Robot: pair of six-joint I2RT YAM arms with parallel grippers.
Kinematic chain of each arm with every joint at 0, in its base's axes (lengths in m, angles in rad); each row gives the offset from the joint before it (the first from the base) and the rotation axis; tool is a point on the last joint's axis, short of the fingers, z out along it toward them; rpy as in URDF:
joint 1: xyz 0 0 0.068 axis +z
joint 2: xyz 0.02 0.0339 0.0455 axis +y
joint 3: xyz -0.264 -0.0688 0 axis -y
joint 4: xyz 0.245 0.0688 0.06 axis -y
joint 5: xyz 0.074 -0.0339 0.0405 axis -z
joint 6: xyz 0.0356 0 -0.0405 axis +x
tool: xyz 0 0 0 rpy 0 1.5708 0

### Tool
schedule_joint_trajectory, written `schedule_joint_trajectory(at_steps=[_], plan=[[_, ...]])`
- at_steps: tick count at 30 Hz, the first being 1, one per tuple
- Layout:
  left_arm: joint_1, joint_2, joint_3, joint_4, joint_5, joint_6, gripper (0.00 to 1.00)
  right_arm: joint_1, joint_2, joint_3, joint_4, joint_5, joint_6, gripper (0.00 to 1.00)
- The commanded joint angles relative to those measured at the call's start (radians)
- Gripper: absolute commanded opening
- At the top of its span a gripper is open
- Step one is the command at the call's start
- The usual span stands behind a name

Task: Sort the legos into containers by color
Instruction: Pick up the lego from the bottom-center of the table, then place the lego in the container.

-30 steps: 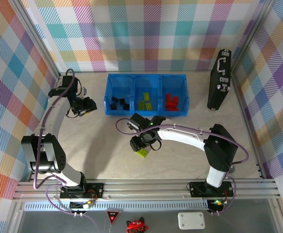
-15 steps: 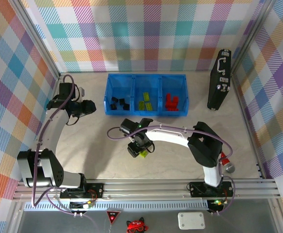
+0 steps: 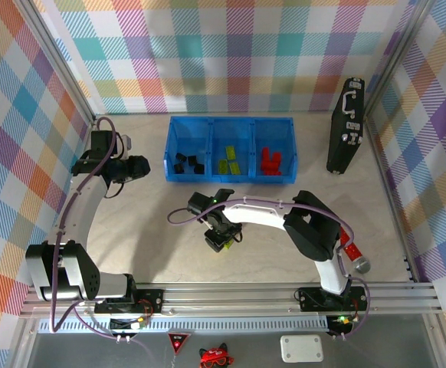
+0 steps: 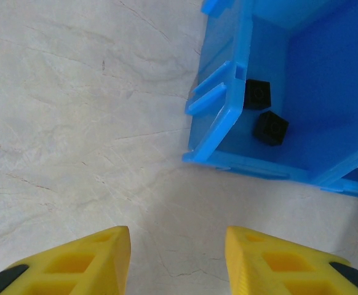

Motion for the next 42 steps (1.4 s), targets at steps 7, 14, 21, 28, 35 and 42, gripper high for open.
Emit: schedule_joint_trajectory(at_steps=[7, 14, 21, 28, 35, 42], plan=[[0.008, 0.003, -0.012, -0.003, -0.008, 0.018, 0.45, 0.008, 0.017, 0.015, -0.050, 0.013, -0.034, 0.51], [0.009, 0.003, -0.010, -0.006, -0.011, 0.021, 0.45, 0.008, 0.019, 0.036, -0.065, 0.015, -0.045, 0.44], [0.009, -0.004, -0.010, -0.008, -0.016, 0.024, 0.44, 0.008, 0.001, 0.040, -0.067, 0.021, -0.049, 0.40], [0.009, -0.005, -0.010, -0.013, -0.016, 0.029, 0.44, 0.007, -0.008, 0.081, -0.070, 0.043, -0.051, 0.39], [0.009, -0.008, -0.008, -0.018, -0.011, 0.034, 0.44, -0.031, 0.013, 0.184, -0.094, 0.069, -0.091, 0.38], [0.009, -0.010, -0.010, -0.013, 0.007, 0.030, 0.44, -0.127, 0.043, 0.336, -0.120, 0.092, -0.086, 0.38]])
